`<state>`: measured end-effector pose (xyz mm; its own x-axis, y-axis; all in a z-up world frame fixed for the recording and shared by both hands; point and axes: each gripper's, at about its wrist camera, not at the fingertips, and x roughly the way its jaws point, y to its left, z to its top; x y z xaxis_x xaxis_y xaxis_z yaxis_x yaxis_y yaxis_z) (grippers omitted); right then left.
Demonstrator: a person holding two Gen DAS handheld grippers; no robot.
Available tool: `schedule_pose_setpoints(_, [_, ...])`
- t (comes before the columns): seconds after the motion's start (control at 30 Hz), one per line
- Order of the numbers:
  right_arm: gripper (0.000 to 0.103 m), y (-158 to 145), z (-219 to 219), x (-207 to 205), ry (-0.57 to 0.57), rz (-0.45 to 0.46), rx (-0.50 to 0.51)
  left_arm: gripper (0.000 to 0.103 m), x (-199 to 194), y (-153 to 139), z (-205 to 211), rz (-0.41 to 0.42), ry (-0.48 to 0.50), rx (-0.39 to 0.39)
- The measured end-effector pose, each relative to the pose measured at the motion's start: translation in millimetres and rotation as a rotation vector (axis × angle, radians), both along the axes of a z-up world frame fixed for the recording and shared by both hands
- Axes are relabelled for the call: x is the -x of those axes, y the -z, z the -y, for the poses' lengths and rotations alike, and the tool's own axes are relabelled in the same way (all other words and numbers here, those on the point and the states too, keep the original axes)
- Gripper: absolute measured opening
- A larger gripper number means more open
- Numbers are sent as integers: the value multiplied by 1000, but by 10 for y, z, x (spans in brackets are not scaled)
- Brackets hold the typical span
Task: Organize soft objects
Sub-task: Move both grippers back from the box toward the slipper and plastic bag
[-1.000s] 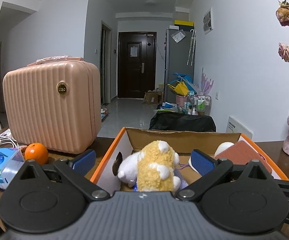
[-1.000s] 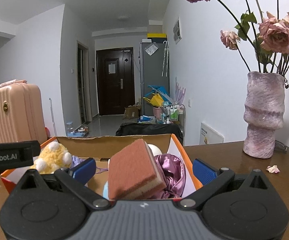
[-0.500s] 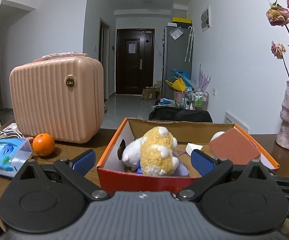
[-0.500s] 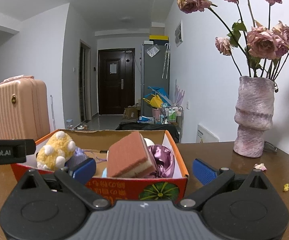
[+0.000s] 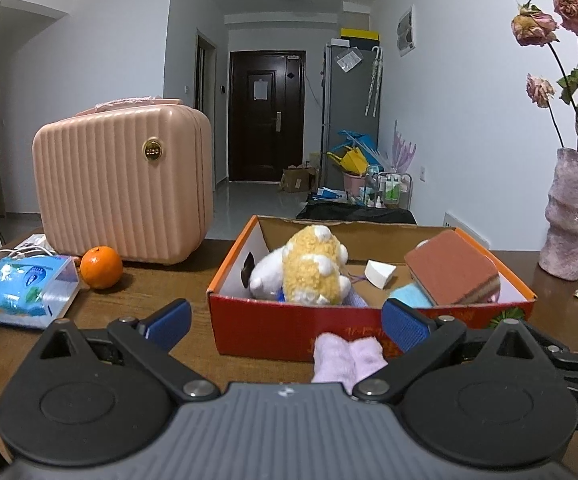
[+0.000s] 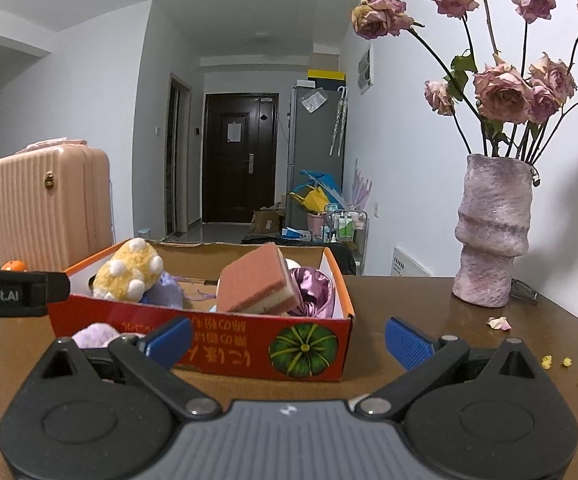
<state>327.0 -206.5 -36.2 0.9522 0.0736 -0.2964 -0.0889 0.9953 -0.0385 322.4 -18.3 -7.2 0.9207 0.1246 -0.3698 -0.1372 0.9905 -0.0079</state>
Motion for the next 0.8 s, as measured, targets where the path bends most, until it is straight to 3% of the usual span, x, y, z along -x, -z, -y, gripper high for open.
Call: schedule_pose_setpoints(0.8, [103, 73, 184, 678, -44, -44, 42, 103, 599, 154, 99, -78, 68, -5])
